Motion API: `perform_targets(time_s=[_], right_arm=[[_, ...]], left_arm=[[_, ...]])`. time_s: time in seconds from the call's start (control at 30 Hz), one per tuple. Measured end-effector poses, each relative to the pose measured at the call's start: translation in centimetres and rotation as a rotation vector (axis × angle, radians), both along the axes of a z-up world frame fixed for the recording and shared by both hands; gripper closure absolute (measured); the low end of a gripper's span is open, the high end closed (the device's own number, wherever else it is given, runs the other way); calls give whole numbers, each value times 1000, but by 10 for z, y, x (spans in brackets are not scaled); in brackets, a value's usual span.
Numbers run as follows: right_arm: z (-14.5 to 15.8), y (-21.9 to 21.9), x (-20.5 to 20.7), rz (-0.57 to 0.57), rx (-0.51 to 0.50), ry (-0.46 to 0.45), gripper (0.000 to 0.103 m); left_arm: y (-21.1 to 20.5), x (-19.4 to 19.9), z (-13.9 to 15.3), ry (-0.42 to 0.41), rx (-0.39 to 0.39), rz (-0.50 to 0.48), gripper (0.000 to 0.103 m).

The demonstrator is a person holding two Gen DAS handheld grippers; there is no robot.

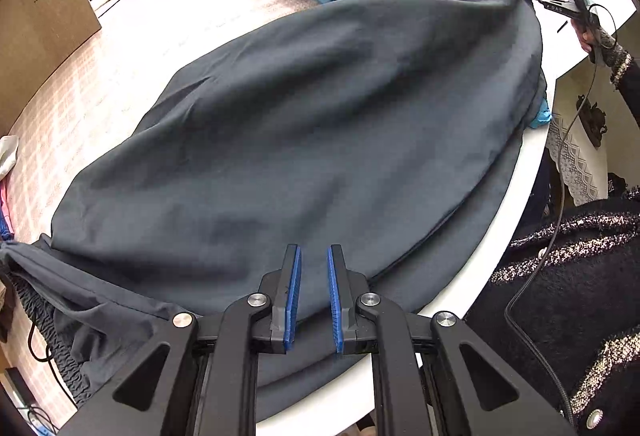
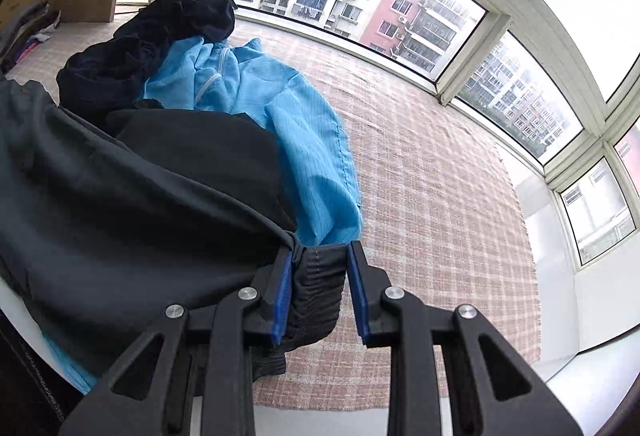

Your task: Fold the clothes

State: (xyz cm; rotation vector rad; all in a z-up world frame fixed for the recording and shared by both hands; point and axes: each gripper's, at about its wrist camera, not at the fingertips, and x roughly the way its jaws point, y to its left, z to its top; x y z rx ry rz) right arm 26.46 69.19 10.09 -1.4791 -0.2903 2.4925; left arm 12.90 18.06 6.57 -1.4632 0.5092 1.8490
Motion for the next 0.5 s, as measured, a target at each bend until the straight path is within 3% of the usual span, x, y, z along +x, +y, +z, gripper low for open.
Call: perform_targets(time_s=[0.1, 0.17, 0.4, 0.5], right_arm=[[-27, -1, -10, -4, 64, -103, 73], [-24, -1, -9, -30, 37, -94, 72], [48, -16, 16, -97, -46, 118, 69], [69, -55, 6, -23, -81, 176, 68]], left_arm=[[-12, 1, 4, 21, -3, 29, 88], [-22, 1, 8, 39, -6, 53, 88], [-108, 2, 27, 112, 2, 318, 81], [-150, 2, 35, 148, 4, 446, 80]])
